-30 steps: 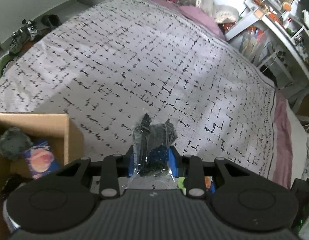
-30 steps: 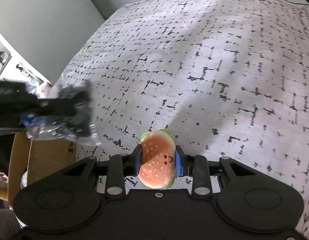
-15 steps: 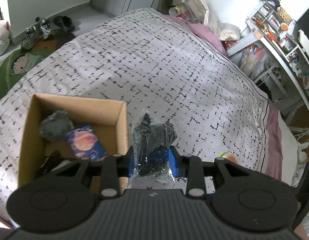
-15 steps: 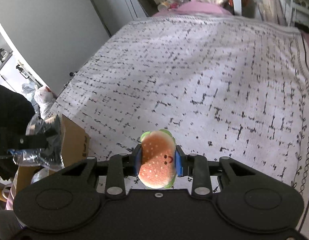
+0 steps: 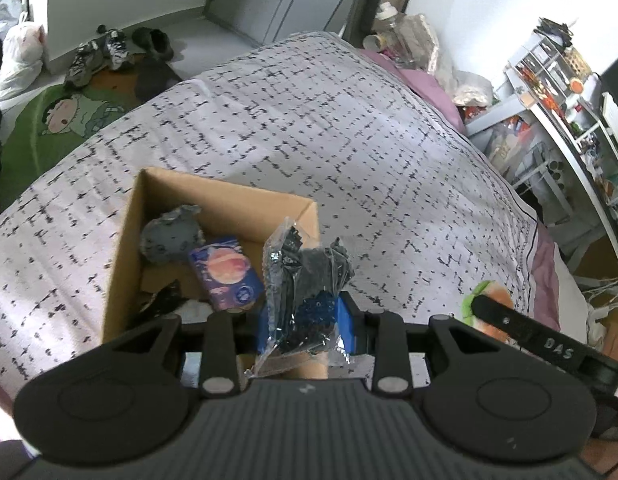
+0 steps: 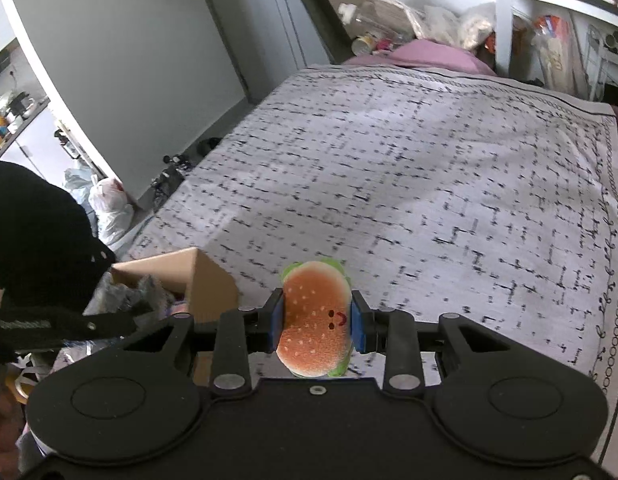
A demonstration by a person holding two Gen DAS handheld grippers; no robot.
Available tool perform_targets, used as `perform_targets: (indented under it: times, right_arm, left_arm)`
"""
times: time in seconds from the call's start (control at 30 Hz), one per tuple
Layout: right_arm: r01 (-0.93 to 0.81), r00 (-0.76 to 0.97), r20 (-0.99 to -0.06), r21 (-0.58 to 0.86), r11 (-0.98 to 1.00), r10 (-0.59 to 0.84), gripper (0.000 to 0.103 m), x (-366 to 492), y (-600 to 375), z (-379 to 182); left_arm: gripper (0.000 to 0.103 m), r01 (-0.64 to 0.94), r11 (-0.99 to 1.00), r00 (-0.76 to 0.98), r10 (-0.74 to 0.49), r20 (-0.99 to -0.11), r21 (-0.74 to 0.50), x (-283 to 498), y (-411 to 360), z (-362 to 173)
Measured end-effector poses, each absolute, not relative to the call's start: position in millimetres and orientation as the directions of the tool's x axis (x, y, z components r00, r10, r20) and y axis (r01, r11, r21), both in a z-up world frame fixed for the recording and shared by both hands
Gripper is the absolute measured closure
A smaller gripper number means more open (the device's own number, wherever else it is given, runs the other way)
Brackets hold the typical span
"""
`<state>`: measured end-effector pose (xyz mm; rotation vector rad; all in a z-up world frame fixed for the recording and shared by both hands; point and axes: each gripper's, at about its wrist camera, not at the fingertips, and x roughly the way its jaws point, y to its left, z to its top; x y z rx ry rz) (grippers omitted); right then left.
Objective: Organize soft objects
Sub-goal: 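Carry both items over the box and open the left gripper to drop the bag, then lower the burger squishy into the box and open the right gripper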
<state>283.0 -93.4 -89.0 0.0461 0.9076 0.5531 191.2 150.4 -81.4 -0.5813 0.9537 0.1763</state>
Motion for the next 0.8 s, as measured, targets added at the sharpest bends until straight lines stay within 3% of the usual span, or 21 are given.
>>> perform_targets:
  times: [0.33,0.53,0.8]
  right_arm:
    - [-0.483,0.468,-0.726,0.268,0.834,0.504,0.071,266,-53,-71]
    - [-0.512,0.449,-0.726,0.268,0.816,0.520,0.070,258,-27,-66]
    - [-0.545,0.419,-0.737,0.264,0.796,0.531,0.070,253,10,-67]
  left_arm:
    - [0.069,-0.427,0.806,0.559,-0.121,-0.820,-0.410,175,173,-94]
    - [0.059,-0.424,0.768,0.543,-0.209,-0.813,-0.480,176,181,-103]
    - [0.058,-0.441,0.764,0.557,-0.178,-0.811,-0.471,165,204,-97]
